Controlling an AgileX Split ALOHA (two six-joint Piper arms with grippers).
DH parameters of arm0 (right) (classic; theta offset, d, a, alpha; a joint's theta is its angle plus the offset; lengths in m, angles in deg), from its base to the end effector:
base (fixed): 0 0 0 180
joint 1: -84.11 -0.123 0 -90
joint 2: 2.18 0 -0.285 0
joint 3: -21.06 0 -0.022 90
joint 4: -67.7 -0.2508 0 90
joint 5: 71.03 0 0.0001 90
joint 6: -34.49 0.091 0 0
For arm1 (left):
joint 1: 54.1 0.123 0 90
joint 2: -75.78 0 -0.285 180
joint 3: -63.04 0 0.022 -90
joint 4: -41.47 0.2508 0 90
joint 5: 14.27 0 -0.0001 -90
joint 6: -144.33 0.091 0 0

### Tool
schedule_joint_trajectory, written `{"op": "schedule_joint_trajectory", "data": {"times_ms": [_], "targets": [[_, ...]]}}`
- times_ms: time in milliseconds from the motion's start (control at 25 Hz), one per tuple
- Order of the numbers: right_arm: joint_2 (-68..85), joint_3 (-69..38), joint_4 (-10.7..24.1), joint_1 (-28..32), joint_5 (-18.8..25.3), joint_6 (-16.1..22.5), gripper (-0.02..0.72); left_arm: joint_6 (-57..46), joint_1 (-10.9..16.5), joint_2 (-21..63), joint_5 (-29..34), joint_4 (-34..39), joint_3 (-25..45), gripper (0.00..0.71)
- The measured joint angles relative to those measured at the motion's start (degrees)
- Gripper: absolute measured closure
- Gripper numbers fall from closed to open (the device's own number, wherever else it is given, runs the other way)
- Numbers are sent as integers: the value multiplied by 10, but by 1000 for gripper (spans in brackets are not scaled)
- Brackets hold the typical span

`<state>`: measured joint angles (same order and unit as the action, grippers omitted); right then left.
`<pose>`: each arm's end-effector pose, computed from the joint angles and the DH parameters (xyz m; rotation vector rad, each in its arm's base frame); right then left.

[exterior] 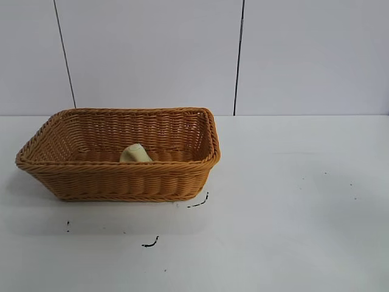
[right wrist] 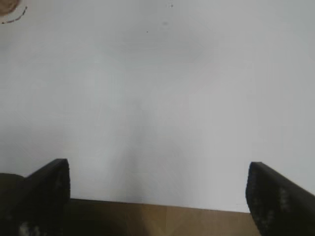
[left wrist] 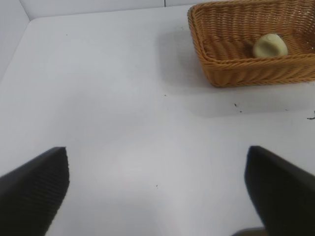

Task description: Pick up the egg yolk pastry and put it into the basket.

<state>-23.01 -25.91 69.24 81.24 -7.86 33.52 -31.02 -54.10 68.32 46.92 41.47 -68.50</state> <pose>0.0262 -0.0009 0.2798 -0.0779 2.2842 -0.0164 -0.0062 0.0000 0.2772 0.0829 2.0426 0.0507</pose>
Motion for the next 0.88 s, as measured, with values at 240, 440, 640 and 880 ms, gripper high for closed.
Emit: {"op": "schedule_joint_trajectory", "data": {"times_ms": [240,440,640,880], "targets": [[88,-22,-10,0,-38,5,8,0,0,0,0,0,0,14],[111,-23,-12,0,-42,5,8,0,0,0,0,0,0,14],[133,-23,-15,0,-42,5,8,0,0,0,0,0,0,14],[133,-23,-15,0,-42,6,8,0,0,0,0,0,0,14]]}}
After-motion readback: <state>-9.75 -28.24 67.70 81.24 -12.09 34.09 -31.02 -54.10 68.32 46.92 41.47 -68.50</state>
